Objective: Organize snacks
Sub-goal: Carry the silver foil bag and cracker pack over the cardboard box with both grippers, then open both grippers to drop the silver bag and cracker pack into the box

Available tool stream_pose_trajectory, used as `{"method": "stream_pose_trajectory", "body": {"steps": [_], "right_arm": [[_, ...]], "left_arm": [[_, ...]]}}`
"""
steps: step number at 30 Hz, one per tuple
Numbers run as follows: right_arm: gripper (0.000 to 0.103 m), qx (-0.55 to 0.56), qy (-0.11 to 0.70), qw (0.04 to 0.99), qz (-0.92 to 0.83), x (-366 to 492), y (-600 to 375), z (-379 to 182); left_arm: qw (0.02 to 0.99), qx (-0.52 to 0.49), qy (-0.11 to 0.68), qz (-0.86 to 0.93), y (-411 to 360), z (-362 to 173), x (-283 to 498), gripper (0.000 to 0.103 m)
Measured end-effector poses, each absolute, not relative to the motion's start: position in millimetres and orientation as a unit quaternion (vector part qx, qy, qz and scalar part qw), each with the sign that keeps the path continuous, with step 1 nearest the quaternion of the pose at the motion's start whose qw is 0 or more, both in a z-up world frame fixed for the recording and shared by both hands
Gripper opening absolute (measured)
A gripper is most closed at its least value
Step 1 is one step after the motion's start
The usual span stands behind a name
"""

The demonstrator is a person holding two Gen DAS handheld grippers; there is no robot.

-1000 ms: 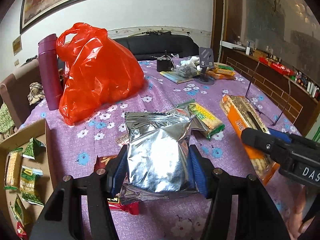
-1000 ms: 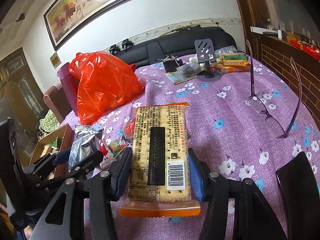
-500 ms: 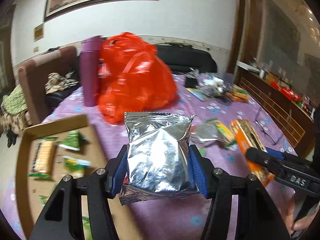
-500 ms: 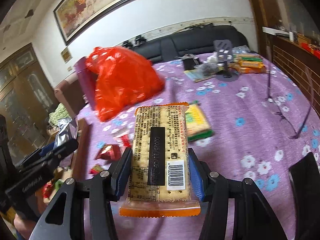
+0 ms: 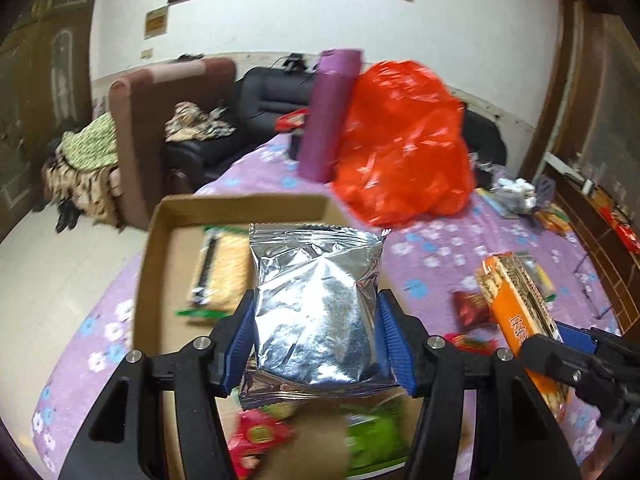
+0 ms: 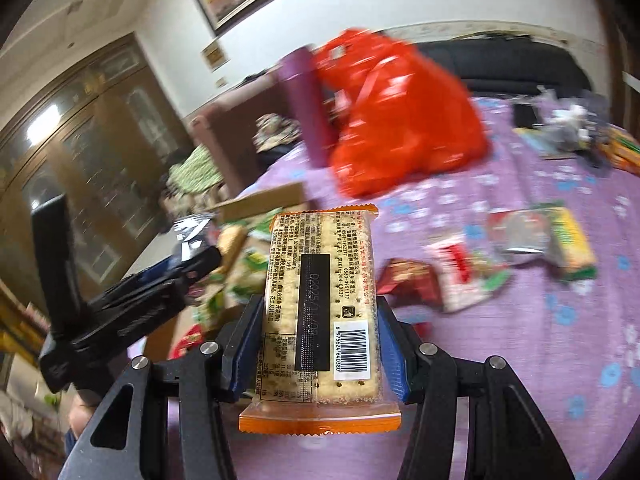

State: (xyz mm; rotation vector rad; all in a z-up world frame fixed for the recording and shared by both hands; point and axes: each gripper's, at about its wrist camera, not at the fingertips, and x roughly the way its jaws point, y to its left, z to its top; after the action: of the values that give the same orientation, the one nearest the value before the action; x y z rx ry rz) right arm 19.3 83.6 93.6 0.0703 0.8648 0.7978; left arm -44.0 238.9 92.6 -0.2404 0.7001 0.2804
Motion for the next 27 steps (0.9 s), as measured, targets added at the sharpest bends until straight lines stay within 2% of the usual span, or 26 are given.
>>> {"method": "stream_pose_trajectory", "body": {"steps": [8,14,27], "right_arm": [[0.058,-0.015,0.421,0.810,0.407,9,142,73],[0.058,-0.033,0.439,0.798,0.411,12,165,54],[0.059,-0.040,0.444,0.796,0.411,17,177,42]], "left_arm": [[0.904,-0.131,0.376,0.153,269,66,-52,0.058],[0.903,-0.115,0.385,0.156,265,68,-54,0.058],[0.891,-0.141,0.404,0.153,279,63,-55,0.059]]}}
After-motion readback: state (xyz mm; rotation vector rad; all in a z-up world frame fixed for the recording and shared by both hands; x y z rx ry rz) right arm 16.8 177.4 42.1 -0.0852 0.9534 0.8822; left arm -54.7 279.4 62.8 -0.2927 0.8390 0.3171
